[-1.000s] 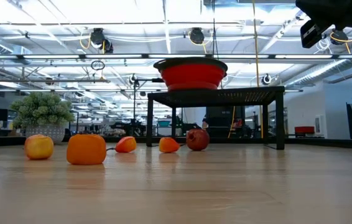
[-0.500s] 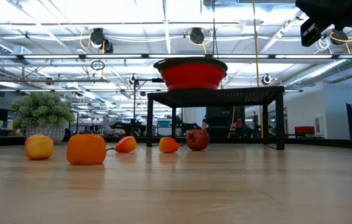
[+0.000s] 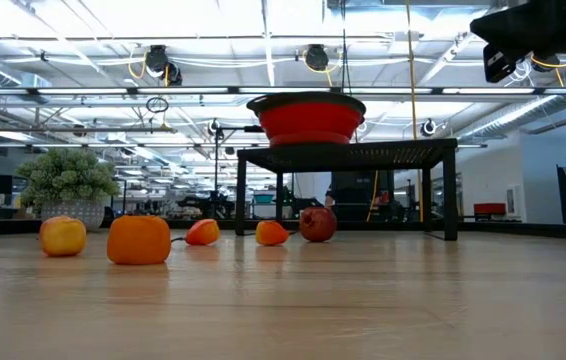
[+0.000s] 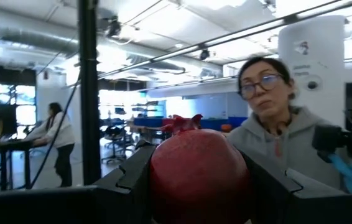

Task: Pick & Place Fruit
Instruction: Put the bottom pomegranate into the red strainer bowl on the shelf

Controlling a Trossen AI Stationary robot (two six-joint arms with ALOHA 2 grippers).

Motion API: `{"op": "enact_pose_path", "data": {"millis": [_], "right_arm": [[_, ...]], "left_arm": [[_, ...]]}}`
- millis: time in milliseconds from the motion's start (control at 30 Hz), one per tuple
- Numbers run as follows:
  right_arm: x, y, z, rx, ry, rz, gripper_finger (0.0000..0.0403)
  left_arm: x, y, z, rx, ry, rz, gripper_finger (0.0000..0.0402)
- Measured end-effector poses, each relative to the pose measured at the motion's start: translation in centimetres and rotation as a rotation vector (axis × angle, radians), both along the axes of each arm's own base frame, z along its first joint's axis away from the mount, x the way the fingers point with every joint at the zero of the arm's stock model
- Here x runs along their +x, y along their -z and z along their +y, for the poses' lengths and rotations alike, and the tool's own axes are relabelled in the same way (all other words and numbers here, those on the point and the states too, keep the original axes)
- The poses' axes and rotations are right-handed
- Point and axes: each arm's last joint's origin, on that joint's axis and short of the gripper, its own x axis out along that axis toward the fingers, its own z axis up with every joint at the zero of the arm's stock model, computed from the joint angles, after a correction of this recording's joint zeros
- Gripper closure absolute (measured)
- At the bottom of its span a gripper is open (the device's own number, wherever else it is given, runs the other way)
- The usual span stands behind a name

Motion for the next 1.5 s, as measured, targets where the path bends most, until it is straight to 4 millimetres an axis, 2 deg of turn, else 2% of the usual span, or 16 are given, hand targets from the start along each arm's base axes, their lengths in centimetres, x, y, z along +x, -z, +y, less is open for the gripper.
{"op": "enact_pose_path", "data": {"millis": [300,467,700,1033,1133,1267,1500], "right_arm": [[0.0,0.0,0.0,-0.014,0.0,-0.002,0.0403],[0.0,0.0,0.0,-0.014,0.0,-0.002,0.0403],[0.0,0.0,0.0,-0.014,0.0,-0.002,0.0403],[0.0,0.0,0.0,-0.014,0.0,-0.002,0.0403],[0.0,0.0,0.0,-0.014,0.0,-0.002,0.0403],[0.0,0.0,0.0,-0.014,0.0,-0.002,0.0403],[0.0,0.0,0.0,-0.014,0.0,-0.002,0.0403]], "left_arm": [[0.0,-0.2,0.1,-0.023,-0.025,-0.006,0.0218],[-0.1,-1.0,0.6,-0.145,-0.156,-0.057,0.0218],[-0.8,-2.4,1.4,-0.3,-0.24,-0.173,0.0218],[-0.8,-2.5,1.6,-0.359,-0.279,-0.155,0.0218],[-0.1,-1.5,1.3,-0.275,-0.288,-0.054,0.0218],[0.9,0.7,0.9,-0.152,-0.334,0.164,0.0218],[1.7,4.7,1.6,-0.008,-0.663,0.532,0.0218]]}}
